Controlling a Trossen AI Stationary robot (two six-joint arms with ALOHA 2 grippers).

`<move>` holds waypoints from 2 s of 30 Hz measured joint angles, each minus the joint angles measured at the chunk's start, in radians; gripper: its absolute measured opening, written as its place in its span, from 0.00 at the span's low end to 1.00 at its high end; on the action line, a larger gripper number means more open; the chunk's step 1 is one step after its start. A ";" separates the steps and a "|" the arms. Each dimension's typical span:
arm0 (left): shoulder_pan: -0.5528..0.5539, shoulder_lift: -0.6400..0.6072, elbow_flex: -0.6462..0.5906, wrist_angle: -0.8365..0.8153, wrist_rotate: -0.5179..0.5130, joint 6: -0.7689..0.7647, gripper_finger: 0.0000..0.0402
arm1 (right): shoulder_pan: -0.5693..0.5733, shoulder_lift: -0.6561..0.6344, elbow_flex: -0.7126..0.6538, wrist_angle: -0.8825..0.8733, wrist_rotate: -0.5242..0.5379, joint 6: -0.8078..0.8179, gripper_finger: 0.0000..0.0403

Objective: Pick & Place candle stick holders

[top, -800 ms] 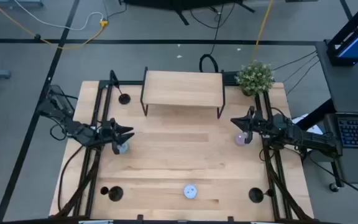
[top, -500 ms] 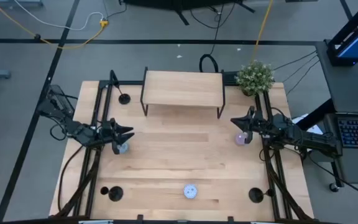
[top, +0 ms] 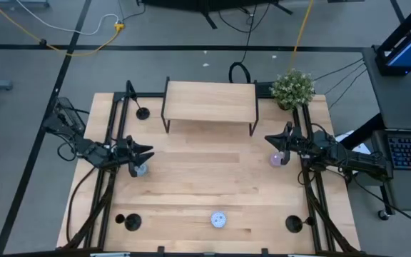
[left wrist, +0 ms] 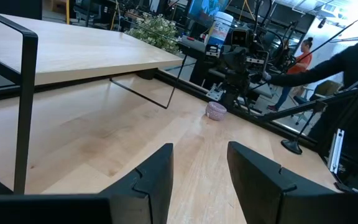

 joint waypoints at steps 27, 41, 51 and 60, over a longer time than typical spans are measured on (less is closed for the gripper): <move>0.000 0.000 0.000 0.000 0.000 0.000 0.39 | 0.000 0.000 0.000 0.000 0.000 0.000 0.00; 0.000 0.000 0.000 0.000 0.000 0.000 0.39 | 0.000 0.000 0.000 0.000 0.000 0.000 0.00; 0.000 0.000 0.000 0.000 0.000 0.000 0.39 | 0.000 0.000 0.000 0.000 0.000 0.000 0.00; 0.000 0.000 0.000 0.000 -0.015 0.010 0.39 | 0.000 0.000 0.000 0.048 0.001 0.011 0.00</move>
